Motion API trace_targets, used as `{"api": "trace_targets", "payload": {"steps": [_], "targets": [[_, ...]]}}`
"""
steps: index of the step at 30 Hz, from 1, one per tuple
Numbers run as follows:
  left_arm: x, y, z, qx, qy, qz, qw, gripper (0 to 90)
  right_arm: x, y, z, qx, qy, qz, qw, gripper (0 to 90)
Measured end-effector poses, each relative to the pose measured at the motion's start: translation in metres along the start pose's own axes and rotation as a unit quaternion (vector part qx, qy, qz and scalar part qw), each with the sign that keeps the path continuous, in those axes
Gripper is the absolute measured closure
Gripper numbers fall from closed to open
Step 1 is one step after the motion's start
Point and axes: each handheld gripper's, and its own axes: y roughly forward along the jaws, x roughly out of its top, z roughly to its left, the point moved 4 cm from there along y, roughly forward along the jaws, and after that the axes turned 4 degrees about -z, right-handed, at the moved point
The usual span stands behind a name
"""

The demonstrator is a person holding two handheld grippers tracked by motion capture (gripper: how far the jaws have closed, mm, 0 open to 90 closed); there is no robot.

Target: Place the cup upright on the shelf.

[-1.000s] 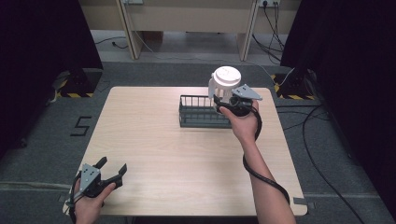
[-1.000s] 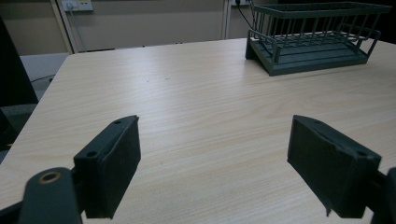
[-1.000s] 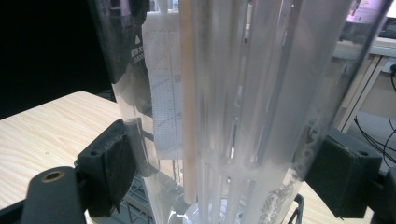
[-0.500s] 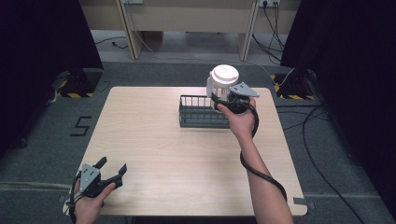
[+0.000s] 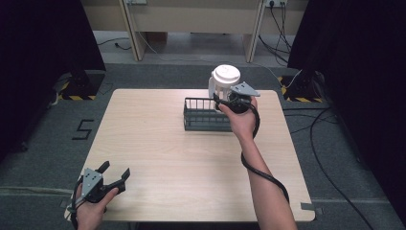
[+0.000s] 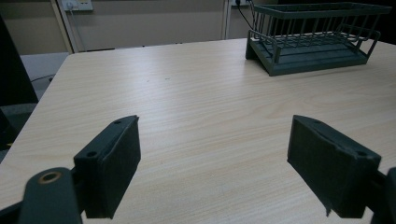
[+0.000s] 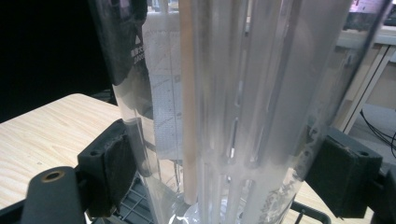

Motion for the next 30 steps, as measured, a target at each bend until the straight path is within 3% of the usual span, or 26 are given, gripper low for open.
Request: {"api": "trace_targets", "payload": {"steps": [18,30], "targets": [[0.000,0.000,0.000,-0.002,-0.002,-0.001,1.0000,16.7,-0.017,0.027,0.002,-0.005,0.015,0.021,0.9997,18.5],[0.000,0.000,0.000,-0.003,-0.004,-0.001,1.0000,16.8,-0.018,0.036,-0.002,-0.007,0.026,0.024,0.9993,18.5]]}}
